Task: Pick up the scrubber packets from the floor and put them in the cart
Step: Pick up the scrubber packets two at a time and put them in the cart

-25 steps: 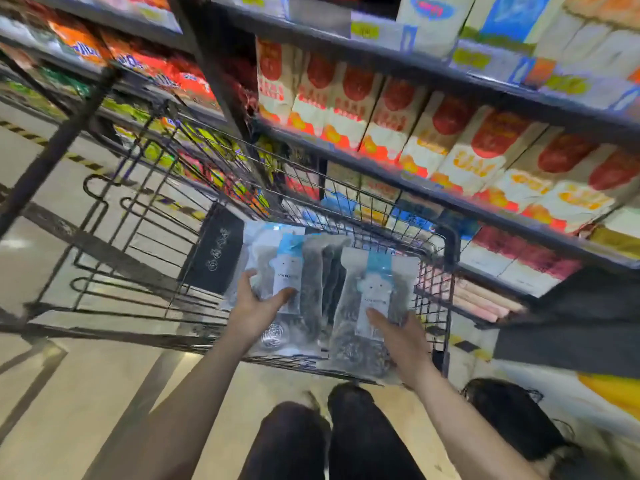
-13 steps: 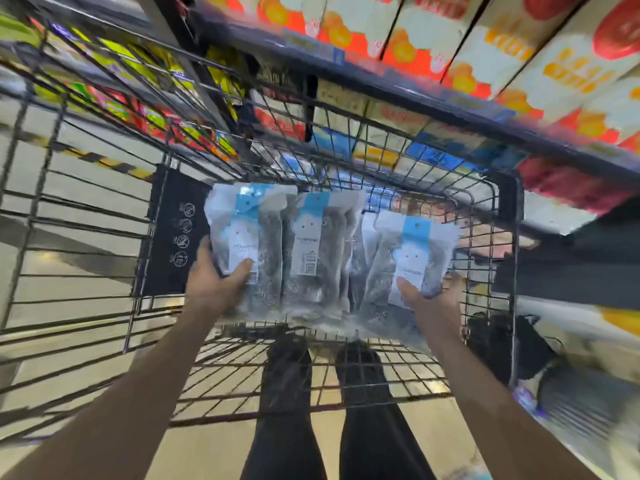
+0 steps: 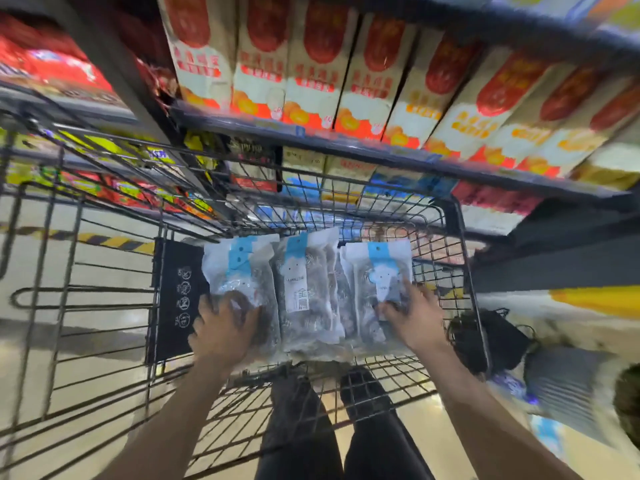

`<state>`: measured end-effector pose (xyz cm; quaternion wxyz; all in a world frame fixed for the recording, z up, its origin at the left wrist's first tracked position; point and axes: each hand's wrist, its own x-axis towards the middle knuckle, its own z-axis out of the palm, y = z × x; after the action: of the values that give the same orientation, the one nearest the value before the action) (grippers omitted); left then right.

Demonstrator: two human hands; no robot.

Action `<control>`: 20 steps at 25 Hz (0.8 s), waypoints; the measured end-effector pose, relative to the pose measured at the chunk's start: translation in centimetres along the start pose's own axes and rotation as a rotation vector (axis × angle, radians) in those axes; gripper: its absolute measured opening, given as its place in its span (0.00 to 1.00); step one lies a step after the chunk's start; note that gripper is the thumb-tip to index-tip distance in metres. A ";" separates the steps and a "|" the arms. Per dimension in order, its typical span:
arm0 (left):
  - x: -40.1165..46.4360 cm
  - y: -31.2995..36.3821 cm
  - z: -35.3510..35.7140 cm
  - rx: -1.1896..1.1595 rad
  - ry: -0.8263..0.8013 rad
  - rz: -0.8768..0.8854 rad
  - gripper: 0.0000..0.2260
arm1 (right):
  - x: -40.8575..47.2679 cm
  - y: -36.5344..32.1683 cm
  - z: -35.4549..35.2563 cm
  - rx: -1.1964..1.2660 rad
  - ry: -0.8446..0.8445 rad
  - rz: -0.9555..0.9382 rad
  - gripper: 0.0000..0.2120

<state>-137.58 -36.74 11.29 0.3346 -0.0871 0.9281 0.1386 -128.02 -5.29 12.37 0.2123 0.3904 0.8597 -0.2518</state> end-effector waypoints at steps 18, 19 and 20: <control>-25.1 23.9 -6.6 0.440 0.276 1.265 0.27 | -27.4 10.2 -16.2 -0.028 0.695 0.229 0.32; -27.3 24.7 -5.1 0.452 0.271 1.331 0.28 | -29.8 12.6 -15.6 -0.022 0.728 0.299 0.32; -29.5 25.3 -3.3 0.459 0.257 1.394 0.29 | -32.3 15.3 -14.9 -0.014 0.756 0.366 0.32</control>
<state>-123.53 -11.77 37.83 0.0679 0.5783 0.8055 0.1100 -99.12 -5.93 38.10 -0.0744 0.6003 0.7951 -0.0427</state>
